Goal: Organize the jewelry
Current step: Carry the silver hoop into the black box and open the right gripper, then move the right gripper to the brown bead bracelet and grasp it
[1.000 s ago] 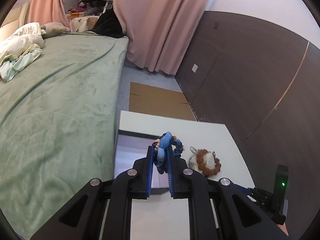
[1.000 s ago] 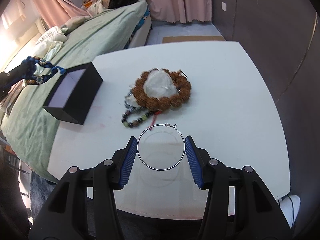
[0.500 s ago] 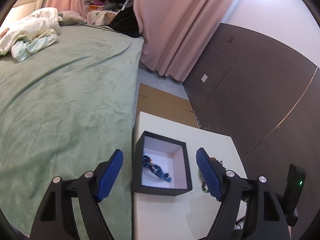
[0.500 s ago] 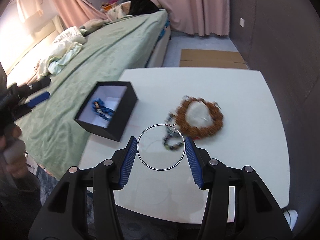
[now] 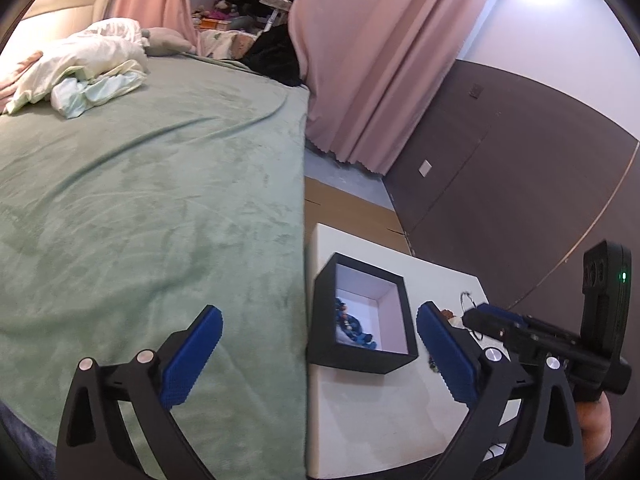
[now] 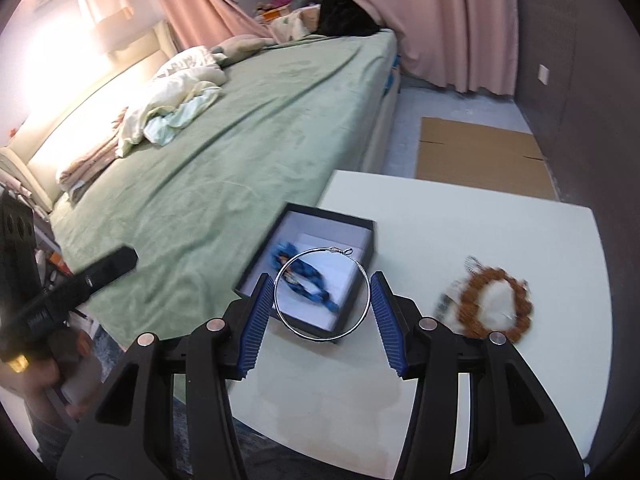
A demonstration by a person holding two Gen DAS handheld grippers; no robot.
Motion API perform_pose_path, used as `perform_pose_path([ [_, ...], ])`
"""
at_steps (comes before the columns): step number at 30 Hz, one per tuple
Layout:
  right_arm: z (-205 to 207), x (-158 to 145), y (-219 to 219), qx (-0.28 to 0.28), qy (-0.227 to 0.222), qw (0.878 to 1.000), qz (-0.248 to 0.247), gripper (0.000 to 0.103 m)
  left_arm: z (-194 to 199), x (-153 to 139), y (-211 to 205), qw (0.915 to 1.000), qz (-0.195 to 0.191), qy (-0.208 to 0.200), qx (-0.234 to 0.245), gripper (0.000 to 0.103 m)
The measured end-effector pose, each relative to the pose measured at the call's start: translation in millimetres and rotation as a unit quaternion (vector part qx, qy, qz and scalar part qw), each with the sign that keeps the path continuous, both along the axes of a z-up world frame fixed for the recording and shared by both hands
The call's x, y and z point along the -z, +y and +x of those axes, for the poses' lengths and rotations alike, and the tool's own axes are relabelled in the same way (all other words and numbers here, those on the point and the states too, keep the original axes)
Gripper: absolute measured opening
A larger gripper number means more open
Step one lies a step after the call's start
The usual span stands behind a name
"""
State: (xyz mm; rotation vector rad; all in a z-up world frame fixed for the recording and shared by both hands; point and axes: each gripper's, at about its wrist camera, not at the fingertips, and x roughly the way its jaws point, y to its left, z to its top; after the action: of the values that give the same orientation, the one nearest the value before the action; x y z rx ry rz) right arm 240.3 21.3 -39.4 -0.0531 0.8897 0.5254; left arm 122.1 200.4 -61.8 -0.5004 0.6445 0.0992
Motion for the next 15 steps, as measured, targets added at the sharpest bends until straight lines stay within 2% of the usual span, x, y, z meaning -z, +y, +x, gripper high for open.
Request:
perform_pose_path([
  [4, 12.4, -7.6, 20.5, -0.018, 0.005, 0.999, 0.032, 0.052, -11.0, -1.9, 8.4, 0.9999, -0.003, 0.001, -0.014, 0.094],
  [5, 16.4, -9.6, 24.4, -0.023, 0.006, 0.999, 0.037, 0.062, -14.7, -2.8, 9.8, 0.9999, -0.002, 0.002, -0.016, 0.094],
  [6, 19.9, -10.8, 29.1, -0.025, 0.007, 0.999, 0.039, 0.084, -17.5, -4.0, 10.3, 0.9998, -0.001, 0.002, -0.018, 0.094],
  [7, 24.5, -12.2, 34.9, -0.026, 0.005, 0.999, 0.039, 0.093, -20.7, -4.9, 11.2, 0.9998, -0.001, 0.002, -0.021, 0.094],
  [8, 27.6, -13.8, 36.0, -0.025, 0.002, 0.999, 0.036, 0.095, -24.9, -6.4, 12.7, 0.9997, -0.003, 0.002, -0.025, 0.094],
  [15, 17.0, -28.1, 27.9, -0.016, -0.008, 1.000, 0.007, 0.095, -42.6, -14.9, 13.5, 0.9993, -0.004, -0.003, -0.037, 0.094],
])
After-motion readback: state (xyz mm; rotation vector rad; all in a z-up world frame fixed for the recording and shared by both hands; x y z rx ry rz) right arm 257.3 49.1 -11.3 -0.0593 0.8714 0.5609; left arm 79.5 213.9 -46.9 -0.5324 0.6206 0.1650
